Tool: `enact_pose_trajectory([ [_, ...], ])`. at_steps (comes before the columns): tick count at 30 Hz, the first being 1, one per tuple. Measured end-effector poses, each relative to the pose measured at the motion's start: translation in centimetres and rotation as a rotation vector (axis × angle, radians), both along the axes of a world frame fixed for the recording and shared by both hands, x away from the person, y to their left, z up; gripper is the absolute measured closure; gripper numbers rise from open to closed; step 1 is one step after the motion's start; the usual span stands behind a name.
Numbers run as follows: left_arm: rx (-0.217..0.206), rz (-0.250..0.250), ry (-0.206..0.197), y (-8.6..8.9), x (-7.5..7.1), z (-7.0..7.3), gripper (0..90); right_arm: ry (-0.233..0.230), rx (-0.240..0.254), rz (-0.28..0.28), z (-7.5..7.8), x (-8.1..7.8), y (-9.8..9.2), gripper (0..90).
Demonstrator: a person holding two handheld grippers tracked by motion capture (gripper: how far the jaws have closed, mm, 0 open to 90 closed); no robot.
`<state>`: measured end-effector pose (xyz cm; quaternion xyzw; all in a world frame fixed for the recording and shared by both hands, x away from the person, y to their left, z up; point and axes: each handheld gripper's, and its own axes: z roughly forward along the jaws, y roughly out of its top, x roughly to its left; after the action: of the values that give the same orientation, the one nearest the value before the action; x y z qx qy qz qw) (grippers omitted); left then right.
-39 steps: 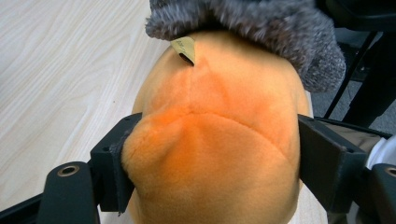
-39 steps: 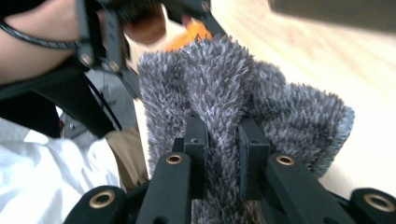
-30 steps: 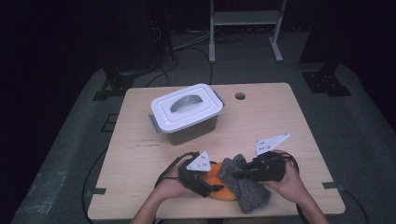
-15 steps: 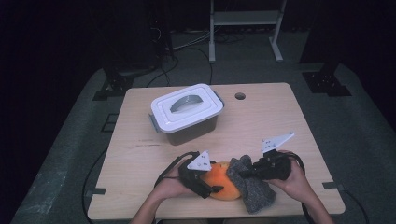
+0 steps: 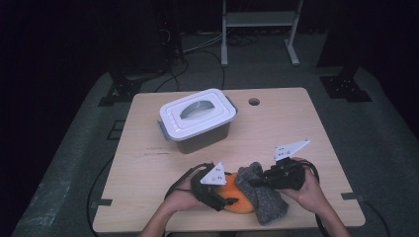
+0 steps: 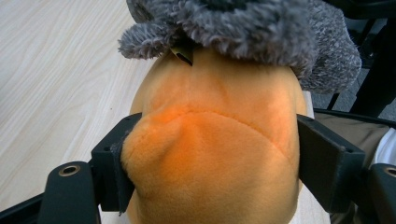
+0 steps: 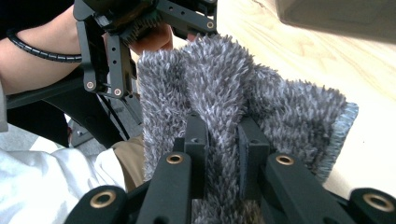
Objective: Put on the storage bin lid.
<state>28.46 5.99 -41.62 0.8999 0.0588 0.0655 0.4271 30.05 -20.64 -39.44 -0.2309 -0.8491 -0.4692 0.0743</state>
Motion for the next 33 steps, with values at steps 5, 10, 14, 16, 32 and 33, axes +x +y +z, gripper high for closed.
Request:
enact_pose_trajectory([
  [5,0.005,0.007,0.017,-0.2,0.1,-0.1,16.1,0.004,-0.002,-0.003,-0.3,-0.1,0.3,76.7],
  [10,0.004,0.002,0.006,0.0,0.0,-0.1,20.9,0.010,-0.004,0.004,-0.4,-0.1,0.4,76.7],
  [14,0.005,-0.003,-0.009,0.1,-0.1,0.0,26.5,0.015,-0.019,0.015,-0.3,0.0,0.0,76.7],
  [16,0.000,-0.002,-0.004,0.3,0.0,-0.1,27.5,0.018,-0.043,0.009,-0.3,0.1,-0.4,76.7],
  [32,-0.012,0.032,-0.048,-0.4,0.0,0.4,29.6,-0.047,-0.063,-0.005,0.6,-0.4,0.4,77.0],
  [33,-0.018,0.042,-0.091,-0.4,-0.1,0.5,31.0,-0.064,-0.056,-0.015,0.8,-0.4,0.2,77.0],
])
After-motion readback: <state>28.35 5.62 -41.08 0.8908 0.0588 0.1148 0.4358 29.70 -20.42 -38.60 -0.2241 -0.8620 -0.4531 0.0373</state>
